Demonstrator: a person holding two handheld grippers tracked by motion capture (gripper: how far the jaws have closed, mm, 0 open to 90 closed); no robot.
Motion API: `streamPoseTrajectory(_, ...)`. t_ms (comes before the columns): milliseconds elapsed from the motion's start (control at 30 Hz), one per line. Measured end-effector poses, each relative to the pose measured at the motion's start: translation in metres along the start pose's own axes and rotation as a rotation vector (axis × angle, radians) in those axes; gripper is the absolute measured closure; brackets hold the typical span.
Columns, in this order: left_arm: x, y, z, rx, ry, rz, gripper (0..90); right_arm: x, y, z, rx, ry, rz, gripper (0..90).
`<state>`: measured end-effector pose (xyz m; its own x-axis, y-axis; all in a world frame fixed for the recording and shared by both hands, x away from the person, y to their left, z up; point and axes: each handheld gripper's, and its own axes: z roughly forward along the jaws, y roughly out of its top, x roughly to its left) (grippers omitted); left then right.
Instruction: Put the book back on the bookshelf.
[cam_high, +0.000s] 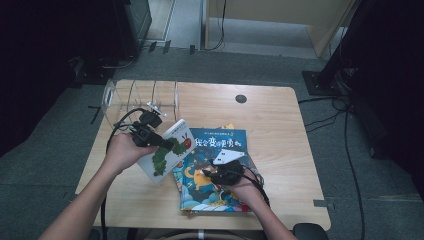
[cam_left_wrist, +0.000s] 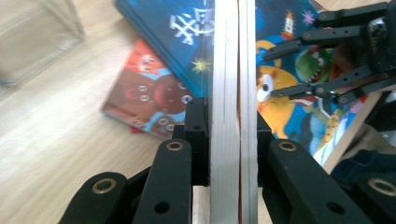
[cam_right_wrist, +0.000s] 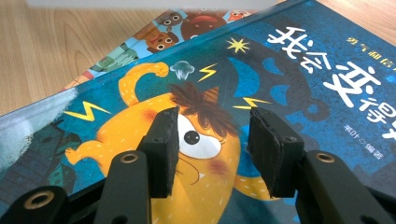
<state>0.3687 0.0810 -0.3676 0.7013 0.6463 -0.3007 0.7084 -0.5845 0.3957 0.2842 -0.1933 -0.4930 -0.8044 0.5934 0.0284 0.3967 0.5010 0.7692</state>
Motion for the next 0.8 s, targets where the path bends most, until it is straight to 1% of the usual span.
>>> streamPoseTrajectory(67, 0.004, 0.000, -0.006, -0.007, 0.006, -0.006, 77.8, 0.000, 0.000, 0.000, -0.001, 0.001, 0.002, 53.3)
streamPoseTrajectory(167, 0.011, -0.001, -0.015, -0.022, 0.002, -0.027, 77.8, 0.000, 0.000, 0.000, -0.002, 0.004, 0.000, 52.3)
streamPoseTrajectory(267, 0.019, -0.002, -0.024, -0.038, -0.004, -0.057, 77.8, 0.001, 0.000, 0.000, 0.001, 0.003, -0.007, 51.5)
streamPoseTrajectory(367, 0.025, -0.001, -0.032, -0.037, 0.021, -0.067, 77.7, 0.000, -0.001, 0.000, 0.000, 0.006, -0.006, 50.8)
streamPoseTrajectory(433, 0.028, 0.000, -0.038, -0.039, 0.031, -0.072, 77.8, 0.000, -0.001, 0.000, -0.002, 0.007, -0.009, 50.1)
streamPoseTrajectory(500, 0.030, 0.001, -0.043, -0.042, 0.029, -0.078, 77.7, 0.000, -0.001, 0.001, -0.002, 0.011, -0.009, 48.8)
streamPoseTrajectory(567, 0.032, 0.002, -0.047, -0.049, 0.019, -0.088, 77.8, 0.000, -0.001, 0.001, -0.001, 0.015, -0.013, 47.8)
streamPoseTrajectory(700, 0.037, 0.006, -0.057, -0.053, 0.047, -0.094, 77.7, 0.001, -0.001, 0.001, 0.001, 0.020, -0.017, 46.2)
streamPoseTrajectory(800, 0.040, 0.009, -0.065, -0.060, 0.050, -0.099, 77.7, 0.001, -0.001, 0.001, 0.000, 0.023, -0.020, 45.2)
